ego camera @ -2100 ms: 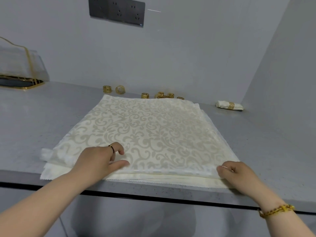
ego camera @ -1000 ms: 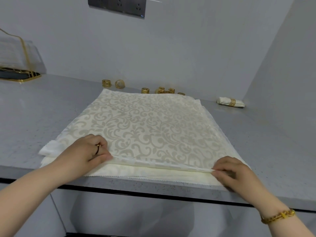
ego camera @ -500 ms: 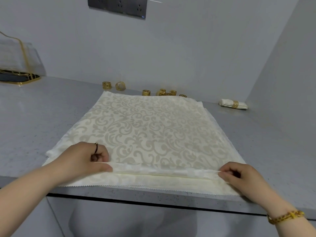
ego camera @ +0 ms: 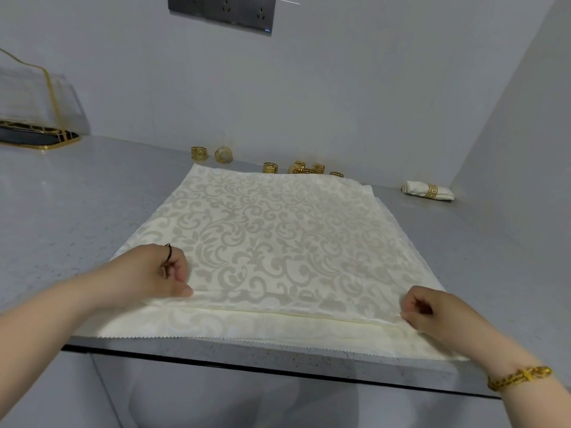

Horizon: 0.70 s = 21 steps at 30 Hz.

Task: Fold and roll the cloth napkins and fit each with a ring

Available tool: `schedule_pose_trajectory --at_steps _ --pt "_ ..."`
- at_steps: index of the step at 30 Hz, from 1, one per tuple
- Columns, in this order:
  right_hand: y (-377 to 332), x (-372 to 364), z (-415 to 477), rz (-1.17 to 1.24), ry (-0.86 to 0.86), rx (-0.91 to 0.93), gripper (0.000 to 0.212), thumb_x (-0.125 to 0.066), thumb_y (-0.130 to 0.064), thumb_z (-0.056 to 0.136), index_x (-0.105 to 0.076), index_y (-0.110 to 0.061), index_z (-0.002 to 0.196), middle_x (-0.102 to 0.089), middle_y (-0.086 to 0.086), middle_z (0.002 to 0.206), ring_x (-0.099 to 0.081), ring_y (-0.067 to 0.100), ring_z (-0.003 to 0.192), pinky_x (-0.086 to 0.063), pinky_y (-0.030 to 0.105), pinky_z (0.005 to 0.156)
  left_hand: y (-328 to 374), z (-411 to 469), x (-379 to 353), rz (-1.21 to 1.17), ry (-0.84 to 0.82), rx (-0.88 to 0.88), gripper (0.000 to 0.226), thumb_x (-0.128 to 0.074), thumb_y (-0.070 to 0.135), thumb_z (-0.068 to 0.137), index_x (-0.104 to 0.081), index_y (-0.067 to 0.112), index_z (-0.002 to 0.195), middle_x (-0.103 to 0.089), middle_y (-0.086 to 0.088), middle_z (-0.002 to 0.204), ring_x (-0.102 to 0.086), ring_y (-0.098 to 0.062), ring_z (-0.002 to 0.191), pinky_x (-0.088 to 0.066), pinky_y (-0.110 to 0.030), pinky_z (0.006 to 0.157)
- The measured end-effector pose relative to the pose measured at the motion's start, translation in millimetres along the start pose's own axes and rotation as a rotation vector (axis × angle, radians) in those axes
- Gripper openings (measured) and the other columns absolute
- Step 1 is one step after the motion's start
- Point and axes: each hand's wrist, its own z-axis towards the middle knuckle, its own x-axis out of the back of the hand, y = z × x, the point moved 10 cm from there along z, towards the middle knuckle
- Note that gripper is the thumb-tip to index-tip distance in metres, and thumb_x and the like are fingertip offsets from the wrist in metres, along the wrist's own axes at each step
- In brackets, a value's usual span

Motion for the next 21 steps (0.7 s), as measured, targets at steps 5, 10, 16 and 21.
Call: schedule_pose_trajectory --at_steps 5,10,16,21 --pt "-39 0 -10 -0.282 0.240 0.368 0.047 -0.059 0.007 0.058 -0.042 -0.037 0.063 -0.051 -0.012 0.065 -0.043 0.011 0.068 -0.037 0.013 0.057 18 -10 0 0.179 0.046 -0.231 0.024 -0.072 0.014 0.074 -0.065 0.035 0.065 -0.047 0.043 0.093 -0.049 0.010 0.079 -0.037 -0.009 0.069" --pt "-34 -5 -27 -0.223 0.220 0.406 0.015 -0.052 -0.018 0.068 -0.067 -0.017 0.066 -0.062 -0.013 0.071 -0.049 0.006 0.081 -0.026 -0.012 0.074 30 -40 -16 0.364 0.057 -0.494 0.024 -0.046 0.032 0.075 -0.068 0.033 0.083 -0.049 0.036 0.097 -0.050 0.010 0.081 -0.037 -0.003 0.071" --pt "-31 5 -29 -0.238 0.288 0.365 0.017 -0.061 -0.028 0.071 -0.072 -0.017 0.077 -0.068 -0.011 0.073 -0.052 0.006 0.083 -0.032 -0.004 0.051 24 -42 -1 0.386 0.228 -0.528 0.055 -0.031 0.060 0.087 -0.073 0.025 0.087 -0.047 0.052 0.088 -0.050 0.009 0.089 -0.042 -0.010 0.074" --pt "-8 12 -13 0.035 0.295 0.153 0.017 -0.055 -0.010 0.088 -0.068 -0.014 0.098 -0.059 -0.013 0.089 -0.053 0.001 0.081 -0.036 0.000 0.068 35 -39 7 0.496 0.343 -0.432 0.029 -0.043 0.036 0.080 -0.072 0.029 0.077 -0.069 0.012 0.070 -0.056 -0.011 0.079 -0.040 -0.014 0.060"
